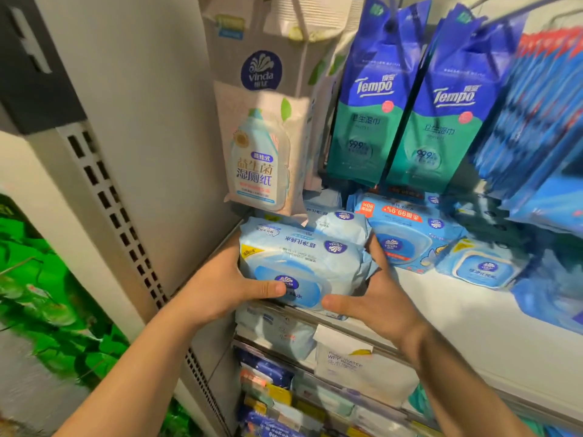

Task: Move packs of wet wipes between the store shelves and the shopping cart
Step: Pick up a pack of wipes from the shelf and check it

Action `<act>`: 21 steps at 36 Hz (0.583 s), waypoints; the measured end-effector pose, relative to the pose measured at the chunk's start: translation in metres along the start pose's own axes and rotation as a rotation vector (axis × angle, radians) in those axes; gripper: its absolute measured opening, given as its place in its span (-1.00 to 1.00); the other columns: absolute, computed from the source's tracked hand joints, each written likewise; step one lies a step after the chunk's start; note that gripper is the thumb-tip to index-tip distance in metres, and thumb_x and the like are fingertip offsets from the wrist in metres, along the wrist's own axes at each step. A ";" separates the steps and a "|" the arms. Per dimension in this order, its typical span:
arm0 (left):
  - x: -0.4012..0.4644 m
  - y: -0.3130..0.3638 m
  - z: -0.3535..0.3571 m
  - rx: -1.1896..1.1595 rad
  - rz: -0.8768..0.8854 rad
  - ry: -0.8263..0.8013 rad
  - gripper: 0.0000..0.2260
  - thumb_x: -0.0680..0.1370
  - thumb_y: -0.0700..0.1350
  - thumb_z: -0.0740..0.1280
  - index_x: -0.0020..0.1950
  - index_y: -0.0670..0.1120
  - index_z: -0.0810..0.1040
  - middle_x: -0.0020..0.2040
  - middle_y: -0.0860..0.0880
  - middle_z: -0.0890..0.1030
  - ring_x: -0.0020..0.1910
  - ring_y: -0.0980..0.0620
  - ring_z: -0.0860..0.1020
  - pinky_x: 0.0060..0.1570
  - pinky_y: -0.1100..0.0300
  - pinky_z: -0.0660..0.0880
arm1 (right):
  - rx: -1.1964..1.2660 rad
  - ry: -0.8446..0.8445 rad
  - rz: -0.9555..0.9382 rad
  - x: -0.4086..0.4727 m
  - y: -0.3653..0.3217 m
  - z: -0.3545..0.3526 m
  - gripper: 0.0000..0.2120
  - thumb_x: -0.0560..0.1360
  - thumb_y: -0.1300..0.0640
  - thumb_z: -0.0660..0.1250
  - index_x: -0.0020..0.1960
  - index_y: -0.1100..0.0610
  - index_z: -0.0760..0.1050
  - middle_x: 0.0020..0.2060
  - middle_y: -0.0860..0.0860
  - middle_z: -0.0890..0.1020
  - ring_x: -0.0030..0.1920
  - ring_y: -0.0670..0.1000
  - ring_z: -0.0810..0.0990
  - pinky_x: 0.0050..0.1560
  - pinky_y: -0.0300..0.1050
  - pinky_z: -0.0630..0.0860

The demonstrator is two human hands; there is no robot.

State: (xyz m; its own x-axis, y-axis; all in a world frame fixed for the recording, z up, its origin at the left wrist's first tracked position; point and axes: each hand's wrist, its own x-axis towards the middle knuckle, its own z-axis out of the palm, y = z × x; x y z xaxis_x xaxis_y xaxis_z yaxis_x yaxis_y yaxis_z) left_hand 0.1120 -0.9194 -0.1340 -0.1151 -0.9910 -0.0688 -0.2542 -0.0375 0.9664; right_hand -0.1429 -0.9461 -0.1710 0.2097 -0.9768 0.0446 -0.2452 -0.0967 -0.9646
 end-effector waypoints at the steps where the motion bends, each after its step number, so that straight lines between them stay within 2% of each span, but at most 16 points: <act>1: 0.000 0.000 0.000 0.001 -0.003 -0.013 -0.54 0.35 -0.25 0.62 0.17 0.00 0.59 0.04 0.18 0.73 0.05 0.19 0.69 -0.06 0.39 0.58 | -0.082 0.017 -0.021 0.000 -0.002 0.001 0.38 -0.01 -0.09 0.76 0.61 -0.14 0.03 0.51 -0.07 0.38 0.48 -0.04 0.40 0.46 0.14 0.40; 2: 0.001 -0.001 -0.002 0.009 -0.012 -0.025 -0.55 0.36 -0.26 0.61 0.17 0.00 0.59 0.04 0.17 0.73 0.05 0.18 0.69 -0.05 0.38 0.58 | -0.141 0.027 -0.048 0.001 -0.003 0.002 0.29 0.00 -0.12 0.76 0.57 -0.14 0.15 0.48 -0.06 0.39 0.48 -0.06 0.39 0.47 0.10 0.39; 5: 0.003 -0.004 -0.006 0.044 -0.032 -0.053 -0.49 0.36 -0.20 0.62 0.25 -0.01 0.56 0.11 0.11 0.73 0.11 0.12 0.69 0.09 0.24 0.62 | -0.185 -0.030 -0.050 0.002 -0.002 0.004 -0.06 0.11 0.08 0.75 0.42 -0.02 0.43 0.33 -0.11 0.56 0.32 -0.16 0.55 0.40 -0.02 0.48; 7: 0.003 -0.005 -0.008 0.071 -0.036 -0.051 -0.45 0.35 -0.13 0.62 0.30 0.01 0.53 0.14 0.11 0.72 0.15 0.10 0.68 0.15 0.17 0.62 | -0.227 -0.040 -0.053 0.004 -0.002 0.006 -0.17 0.12 -0.03 0.73 0.34 -0.10 0.52 0.32 -0.17 0.57 0.33 -0.14 0.54 0.41 -0.02 0.47; 9: 0.002 -0.005 -0.010 0.105 -0.056 -0.024 -0.49 0.36 -0.07 0.61 0.26 0.06 0.53 0.09 0.18 0.72 0.11 0.17 0.68 0.16 0.18 0.61 | -0.258 -0.041 -0.052 0.006 -0.005 0.009 -0.19 0.10 -0.16 0.69 0.31 -0.18 0.52 0.31 -0.23 0.54 0.34 -0.16 0.51 0.43 -0.06 0.44; 10: 0.001 -0.006 -0.009 0.131 -0.062 0.007 -0.53 0.37 -0.07 0.60 0.22 0.09 0.52 0.05 0.24 0.72 0.07 0.25 0.67 0.13 0.28 0.60 | -0.287 -0.032 -0.049 0.007 -0.007 0.011 -0.14 0.07 -0.24 0.68 0.34 -0.18 0.50 0.32 -0.22 0.51 0.35 -0.18 0.49 0.44 -0.09 0.42; 12: -0.002 -0.005 -0.008 0.216 -0.039 0.117 -0.53 0.41 -0.07 0.59 0.20 0.15 0.46 0.01 0.36 0.67 0.02 0.42 0.61 0.03 0.50 0.50 | -0.353 -0.012 -0.076 0.008 -0.011 0.016 -0.03 0.03 -0.35 0.61 0.39 -0.13 0.47 0.36 -0.17 0.42 0.38 -0.25 0.36 0.48 -0.30 0.28; 13: -0.004 -0.004 -0.007 0.271 -0.027 0.174 -0.49 0.43 -0.06 0.59 0.23 0.21 0.40 0.04 0.39 0.61 0.01 0.46 0.57 -0.02 0.54 0.45 | -0.379 -0.005 -0.087 0.008 -0.015 0.020 -0.02 0.04 -0.36 0.58 0.41 -0.13 0.46 0.36 -0.16 0.38 0.37 -0.28 0.29 0.45 -0.44 0.18; 14: -0.005 -0.004 -0.006 0.313 -0.024 0.222 -0.44 0.45 -0.05 0.58 0.27 0.25 0.34 0.08 0.40 0.56 0.00 0.43 0.56 -0.06 0.51 0.42 | -0.404 -0.006 -0.095 0.008 -0.019 0.022 -0.04 0.06 -0.35 0.55 0.42 -0.13 0.45 0.37 -0.16 0.34 0.37 -0.30 0.24 0.43 -0.51 0.12; 15: -0.008 -0.002 -0.004 0.337 -0.028 0.263 -0.42 0.47 -0.05 0.57 0.31 0.26 0.32 0.10 0.35 0.55 0.00 0.37 0.54 -0.05 0.42 0.41 | -0.406 -0.011 -0.091 0.009 -0.020 0.025 -0.07 0.09 -0.34 0.55 0.42 -0.14 0.45 0.39 -0.15 0.33 0.39 -0.29 0.22 0.46 -0.47 0.11; 17: -0.011 0.001 -0.001 0.372 -0.028 0.327 -0.41 0.50 -0.06 0.54 0.44 0.15 0.35 0.19 0.20 0.55 0.10 0.18 0.51 0.06 0.27 0.37 | -0.378 -0.030 -0.078 0.011 -0.020 0.033 -0.10 0.13 -0.29 0.59 0.42 -0.13 0.46 0.41 -0.15 0.35 0.41 -0.26 0.27 0.49 -0.35 0.20; 19: -0.012 0.000 0.000 0.398 -0.035 0.365 -0.39 0.53 -0.07 0.51 0.52 0.00 0.34 0.24 0.12 0.54 0.22 0.04 0.53 0.10 0.25 0.34 | -0.354 -0.027 -0.056 0.014 -0.019 0.040 -0.08 0.12 -0.27 0.62 0.42 -0.09 0.45 0.39 -0.13 0.42 0.37 -0.25 0.39 0.43 -0.32 0.33; 21: -0.013 0.001 0.000 0.404 -0.084 0.374 -0.45 0.56 -0.04 0.47 0.50 -0.06 0.37 0.27 -0.01 0.59 0.28 -0.09 0.55 0.07 0.21 0.35 | -0.334 -0.023 -0.039 0.018 -0.019 0.045 -0.12 0.14 -0.24 0.63 0.40 -0.08 0.47 0.36 -0.12 0.46 0.33 -0.24 0.46 0.34 -0.42 0.37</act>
State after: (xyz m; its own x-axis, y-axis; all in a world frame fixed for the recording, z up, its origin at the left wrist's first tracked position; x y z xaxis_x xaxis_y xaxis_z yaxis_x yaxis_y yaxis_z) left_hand 0.1126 -0.9069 -0.1318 0.2517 -0.9675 0.0224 -0.6044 -0.1391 0.7845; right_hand -0.0918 -0.9536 -0.1638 0.2449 -0.9670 0.0701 -0.5322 -0.1945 -0.8240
